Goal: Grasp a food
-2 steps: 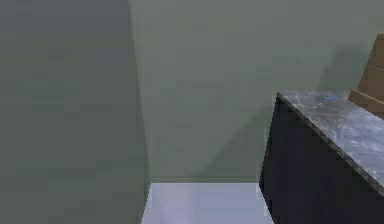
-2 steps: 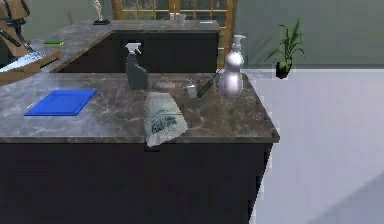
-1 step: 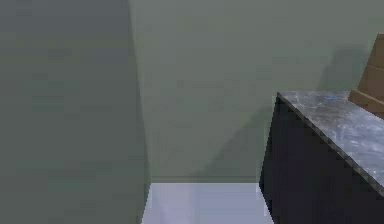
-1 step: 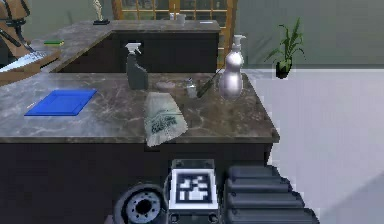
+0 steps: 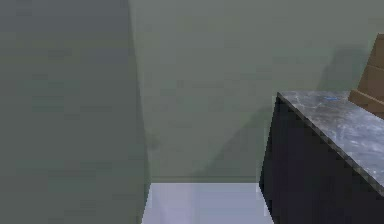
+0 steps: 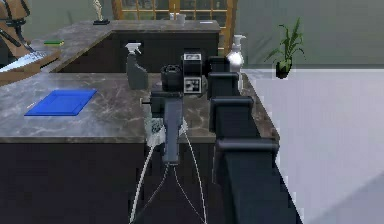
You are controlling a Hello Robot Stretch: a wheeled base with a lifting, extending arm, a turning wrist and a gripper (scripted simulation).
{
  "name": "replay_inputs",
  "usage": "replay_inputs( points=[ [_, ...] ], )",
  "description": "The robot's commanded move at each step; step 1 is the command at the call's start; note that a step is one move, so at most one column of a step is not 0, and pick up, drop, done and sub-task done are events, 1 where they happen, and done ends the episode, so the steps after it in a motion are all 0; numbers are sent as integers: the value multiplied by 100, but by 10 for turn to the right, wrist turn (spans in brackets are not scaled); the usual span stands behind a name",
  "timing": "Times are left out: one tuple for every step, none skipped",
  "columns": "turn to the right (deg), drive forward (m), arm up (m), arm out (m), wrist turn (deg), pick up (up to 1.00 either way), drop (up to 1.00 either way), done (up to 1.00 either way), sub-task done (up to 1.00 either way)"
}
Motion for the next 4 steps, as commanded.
replay_inputs(
  points=[
    [0,0,0,0,450,0,0,0,0],
    [0,0,0,0,450,0,0,0,0],
    [0,0,0,0,450,0,0,0,0],
    [0,0,0,0,210,0,0,0,0]
  ],
)
